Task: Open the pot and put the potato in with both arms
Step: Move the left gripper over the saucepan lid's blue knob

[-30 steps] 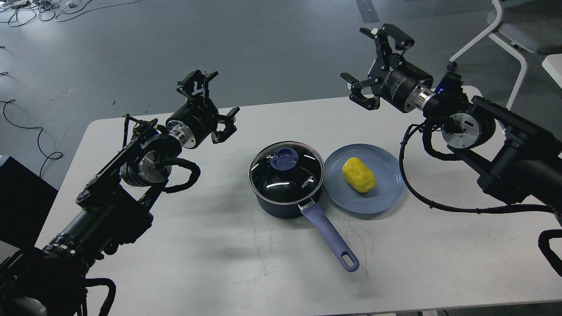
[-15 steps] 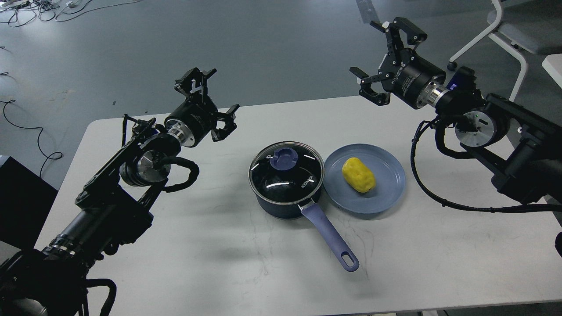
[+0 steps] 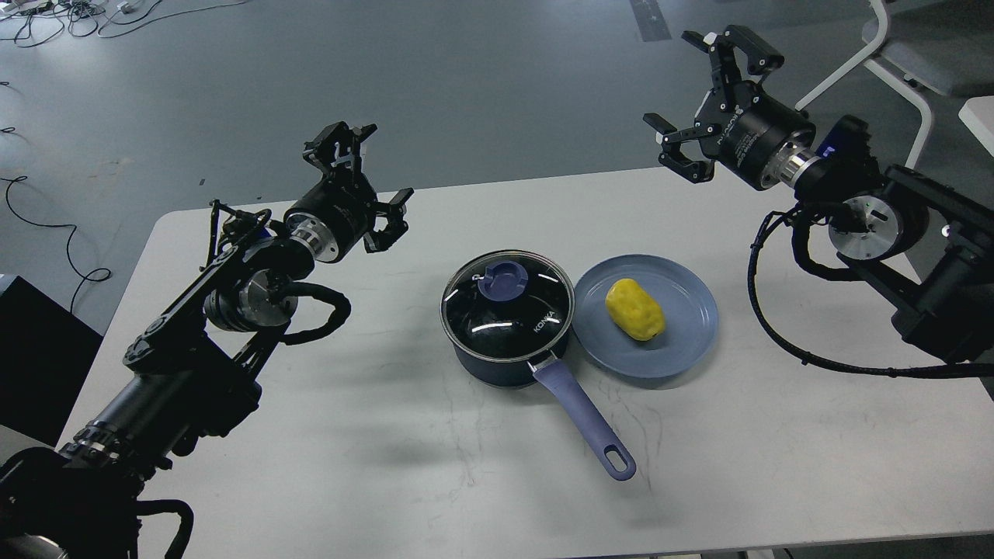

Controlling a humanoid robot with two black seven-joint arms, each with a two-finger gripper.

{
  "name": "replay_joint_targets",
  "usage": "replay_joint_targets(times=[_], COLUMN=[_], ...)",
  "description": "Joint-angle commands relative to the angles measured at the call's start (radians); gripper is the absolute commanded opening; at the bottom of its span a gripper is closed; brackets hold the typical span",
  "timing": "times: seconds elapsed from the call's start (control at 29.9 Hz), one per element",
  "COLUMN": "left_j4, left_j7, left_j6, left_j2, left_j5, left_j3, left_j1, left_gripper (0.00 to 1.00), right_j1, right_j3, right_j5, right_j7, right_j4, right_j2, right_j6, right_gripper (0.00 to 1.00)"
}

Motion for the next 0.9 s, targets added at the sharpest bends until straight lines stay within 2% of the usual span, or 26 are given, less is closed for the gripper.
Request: replay_joint_targets(times=[0.0,0.13,0.27,0.3,0.37,0.4,0.43,0.5,0.57,0.7,0.8,0.87], left_j4=[-0.071,-0.182,-0.200,-0.200,-0.216,-0.227,-0.236,-0.250,-0.235,-0.235,-0.224,-0.210], left_j7=[0.002,-0.007,-0.121,-0.131,-0.141,-0.147,-0.153,-0.203,-0.286,-0.311,-0.313,-0.313], left_j6=[0.176,0.311,0.353,0.370,0.459,0.467,0.467,0.467,0.470,0.458,0.363,0.349], left_j2=[0.000,0.012,0.026,0.026,0.021,0.024,0.026,0.035,0.037,0.049,0.050,0.047], left_j5=[0.343,0.602,1.034,1.101,1.248,1.253,1.259,1.285,1.449,1.617,1.652,1.657], left_j3=[0.061,0.113,0.162,0.173,0.216,0.233,0.253,0.313,0.407,0.465,0.494,0.497], left_j1=[0.003,0.000,-0.007,-0.006,-0.006,-0.006,-0.010,-0.027,-0.064,-0.078,-0.078,-0.076], left_gripper=[0.98,0.98,0.98,0.98,0.98,0.98,0.98,0.98,0.98,0.98,0.98,0.98], right_j1=[-0.046,-0.083,-0.126,-0.132,-0.146,-0.147,-0.147,-0.150,-0.155,-0.166,-0.167,-0.166], right_j3=[0.039,0.068,0.102,0.108,0.121,0.121,0.121,0.127,0.127,0.125,0.125,0.127], right_j5=[0.000,0.000,0.000,0.000,0.000,0.000,0.000,0.000,0.000,0.000,0.000,0.000], right_j7=[-0.002,-0.002,-0.002,0.000,-0.002,0.000,-0.002,-0.002,-0.002,-0.002,0.000,-0.002], right_j4=[0.000,0.000,0.000,0.000,0.001,0.000,0.000,0.000,-0.002,-0.005,-0.003,-0.005], right_j2=[0.003,0.003,0.005,0.005,0.005,0.005,0.003,0.002,-0.005,-0.017,-0.017,-0.014], right_j6=[-0.002,-0.002,-0.006,-0.006,-0.013,-0.015,-0.015,-0.015,-0.015,-0.015,-0.015,-0.015], right_gripper=[1.00,1.00,1.00,1.00,1.00,1.00,1.00,1.00,1.00,1.00,1.00,1.00])
